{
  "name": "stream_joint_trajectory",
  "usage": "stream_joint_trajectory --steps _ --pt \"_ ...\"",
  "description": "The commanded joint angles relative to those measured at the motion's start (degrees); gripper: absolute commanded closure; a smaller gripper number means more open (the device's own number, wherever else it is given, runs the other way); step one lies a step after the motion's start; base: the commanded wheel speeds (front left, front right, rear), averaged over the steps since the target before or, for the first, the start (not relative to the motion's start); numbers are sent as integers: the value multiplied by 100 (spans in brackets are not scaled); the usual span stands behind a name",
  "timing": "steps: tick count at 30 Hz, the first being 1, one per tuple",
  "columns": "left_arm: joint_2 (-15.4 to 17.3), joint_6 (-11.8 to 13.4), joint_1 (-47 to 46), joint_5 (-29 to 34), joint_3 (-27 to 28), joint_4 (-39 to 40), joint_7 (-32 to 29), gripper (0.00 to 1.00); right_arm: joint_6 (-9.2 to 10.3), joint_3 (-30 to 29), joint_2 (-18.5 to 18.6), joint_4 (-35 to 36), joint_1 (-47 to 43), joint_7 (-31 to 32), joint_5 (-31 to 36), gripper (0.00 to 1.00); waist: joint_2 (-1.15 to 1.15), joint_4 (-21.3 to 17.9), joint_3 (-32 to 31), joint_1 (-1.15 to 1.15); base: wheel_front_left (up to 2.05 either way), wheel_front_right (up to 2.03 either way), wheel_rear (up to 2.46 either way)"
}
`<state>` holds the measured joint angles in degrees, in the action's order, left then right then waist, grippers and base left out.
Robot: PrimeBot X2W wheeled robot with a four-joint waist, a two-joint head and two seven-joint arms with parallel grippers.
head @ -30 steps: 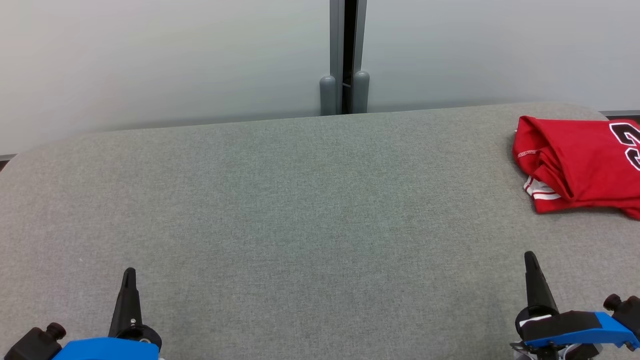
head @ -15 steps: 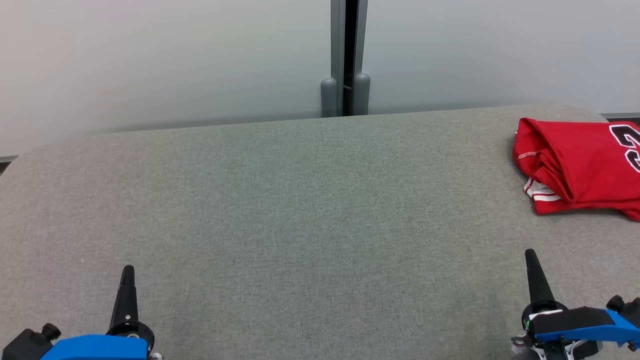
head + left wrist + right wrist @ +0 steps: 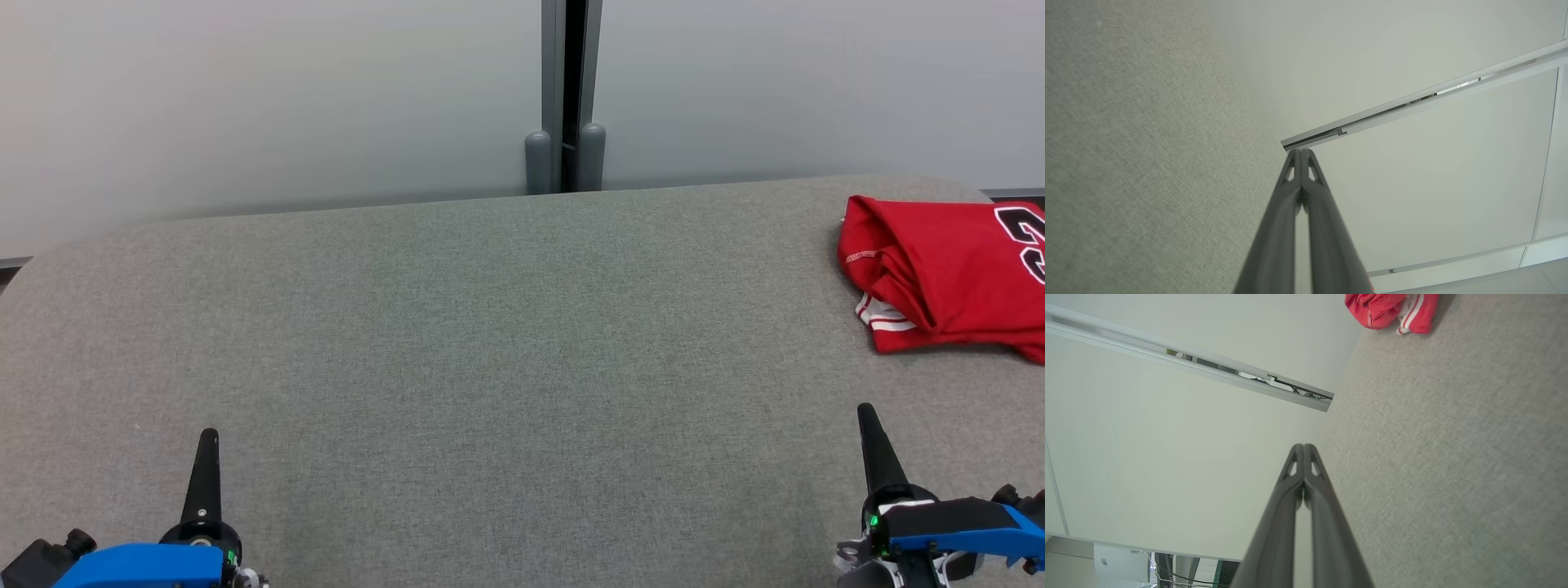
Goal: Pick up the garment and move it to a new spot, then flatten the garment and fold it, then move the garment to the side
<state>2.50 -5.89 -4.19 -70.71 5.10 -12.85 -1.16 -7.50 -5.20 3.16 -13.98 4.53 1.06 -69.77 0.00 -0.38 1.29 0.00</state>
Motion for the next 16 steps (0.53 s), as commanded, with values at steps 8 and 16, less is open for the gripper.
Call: stream_joint_trajectory --steps 8,16 --pt "46 -65 -139 -497 57 -6 -129 100 1 -46 -20 26 132 136 -533 100 0 7 -20 0 0 0 0" --pt "49 -87 -162 -893 83 -34 -232 100 1 -69 -24 20 157 239 -943 100 0 13 -39 0 0 0 0"
